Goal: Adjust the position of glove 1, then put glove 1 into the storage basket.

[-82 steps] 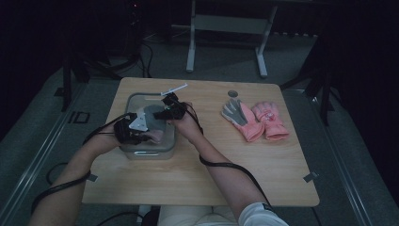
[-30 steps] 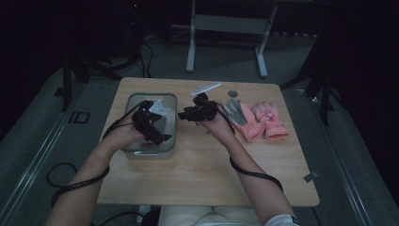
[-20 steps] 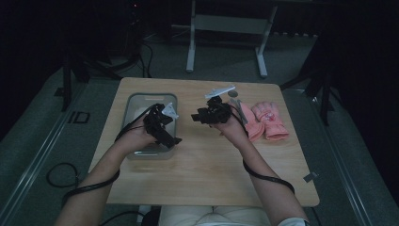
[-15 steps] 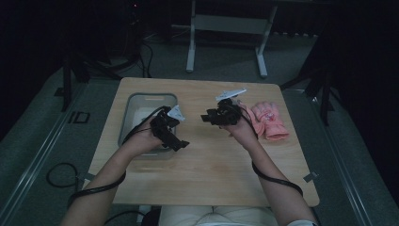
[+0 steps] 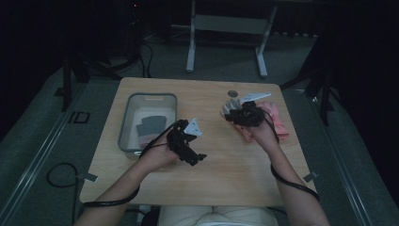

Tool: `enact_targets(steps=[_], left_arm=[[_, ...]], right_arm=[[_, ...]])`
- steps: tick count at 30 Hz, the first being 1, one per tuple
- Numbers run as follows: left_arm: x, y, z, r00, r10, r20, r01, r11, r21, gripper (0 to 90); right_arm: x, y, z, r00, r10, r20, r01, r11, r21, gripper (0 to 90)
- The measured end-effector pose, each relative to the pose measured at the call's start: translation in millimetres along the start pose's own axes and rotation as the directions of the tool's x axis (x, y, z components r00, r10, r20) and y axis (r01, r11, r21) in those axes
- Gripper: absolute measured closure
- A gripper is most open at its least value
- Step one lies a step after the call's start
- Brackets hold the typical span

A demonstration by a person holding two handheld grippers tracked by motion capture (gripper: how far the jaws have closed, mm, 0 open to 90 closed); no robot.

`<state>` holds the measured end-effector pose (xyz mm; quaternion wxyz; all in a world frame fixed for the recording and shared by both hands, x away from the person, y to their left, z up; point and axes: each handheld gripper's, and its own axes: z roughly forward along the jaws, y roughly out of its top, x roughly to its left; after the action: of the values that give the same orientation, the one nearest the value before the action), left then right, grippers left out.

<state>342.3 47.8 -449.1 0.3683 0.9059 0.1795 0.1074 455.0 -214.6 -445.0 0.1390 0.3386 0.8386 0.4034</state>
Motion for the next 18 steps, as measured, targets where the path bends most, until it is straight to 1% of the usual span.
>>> enact_targets(steps=[1, 4, 5, 6, 8, 9, 10, 11, 12, 14, 15, 16, 18], left_arm=[[-4.4, -1.2, 3.3, 1.0000, 0.006, 0.002, -0.006, 1.0000, -0.007, 1.0], [-14.5, -5.1, 13.4, 0.9993, 0.033, -0.016, -0.033, 0.9994, 0.003, 1.0], [-17.2, -7.0, 16.9, 0.9994, 0.033, -0.010, -0.033, 0.9994, -0.002, 1.0], [-19.3, -9.0, 20.7, 0.9997, 0.025, -0.003, -0.025, 0.9997, -0.002, 1.0], [-24.7, -14.3, 28.9, 0.9996, 0.026, 0.010, -0.026, 0.9997, 0.002, 1.0], [-26.9, -16.3, 31.8, 0.9997, 0.025, 0.008, -0.025, 0.9997, 0.005, 1.0], [-29.6, -18.9, 34.8, 0.9994, 0.035, 0.007, -0.035, 0.9993, 0.013, 1.0], [-31.8, -22.1, 37.6, 0.9991, 0.043, 0.007, -0.043, 0.9990, 0.010, 1.0], [-34.2, -25.3, 40.3, 0.9993, 0.037, 0.003, -0.037, 0.9993, 0.007, 1.0], [-37.4, -32.5, 44.7, 0.9994, 0.031, 0.015, -0.031, 0.9995, -0.003, 1.0], [-39.1, -36.2, 47.1, 0.9997, 0.021, 0.010, -0.021, 0.9998, -0.004, 1.0], [-40.9, -40.8, 48.7, 0.9998, 0.018, 0.010, -0.018, 0.9996, -0.022, 1.0], [-43.1, -49.5, 51.2, 0.9998, -0.003, 0.020, 0.004, 0.9987, -0.050, 1.0]], right_arm=[[-4.1, -2.4, -1.5, 0.9999, -0.003, 0.011, 0.003, 1.000, 0.006, 62.6], [-15.4, -8.9, -6.4, 0.9993, -0.004, 0.038, 0.004, 1.000, 0.008, 62.6], [-19.8, -11.2, -8.2, 0.9987, -0.008, 0.050, 0.007, 1.000, 0.010, 62.6], [-24.2, -13.3, -9.9, 0.9979, -0.007, 0.064, 0.006, 1.000, 0.011, 62.6], [-33.2, -17.2, -12.6, 0.9964, -0.003, 0.085, 0.001, 1.000, 0.016, 62.6], [-38.8, -19.3, -13.8, 0.9956, 0.008, 0.093, -0.010, 1.000, 0.021, 63.0], [-42.1, -20.5, -14.4, 0.9953, 0.016, 0.095, -0.018, 1.000, 0.022, 63.3], [-46.1, -21.9, -14.6, 0.9951, 0.023, 0.097, -0.025, 0.999, 0.021, 63.6], [-49.5, -23.0, -14.6, 0.9945, 0.024, 0.102, -0.027, 0.999, 0.022, 64.0], [-56.2, -24.0, -12.9, 0.9938, 0.028, 0.108, -0.031, 0.999, 0.026, 64.2], [-58.0, -23.9, -12.2, 0.9934, 0.022, 0.112, -0.026, 0.999, 0.027, 64.2], [-59.9, -23.3, -10.9, 0.9929, 0.013, 0.118, -0.017, 0.999, 0.030, 64.3], [-62.6, -21.2, -7.9, 0.9921, -0.004, 0.125, 0.000, 0.999, 0.033, 64.2]])
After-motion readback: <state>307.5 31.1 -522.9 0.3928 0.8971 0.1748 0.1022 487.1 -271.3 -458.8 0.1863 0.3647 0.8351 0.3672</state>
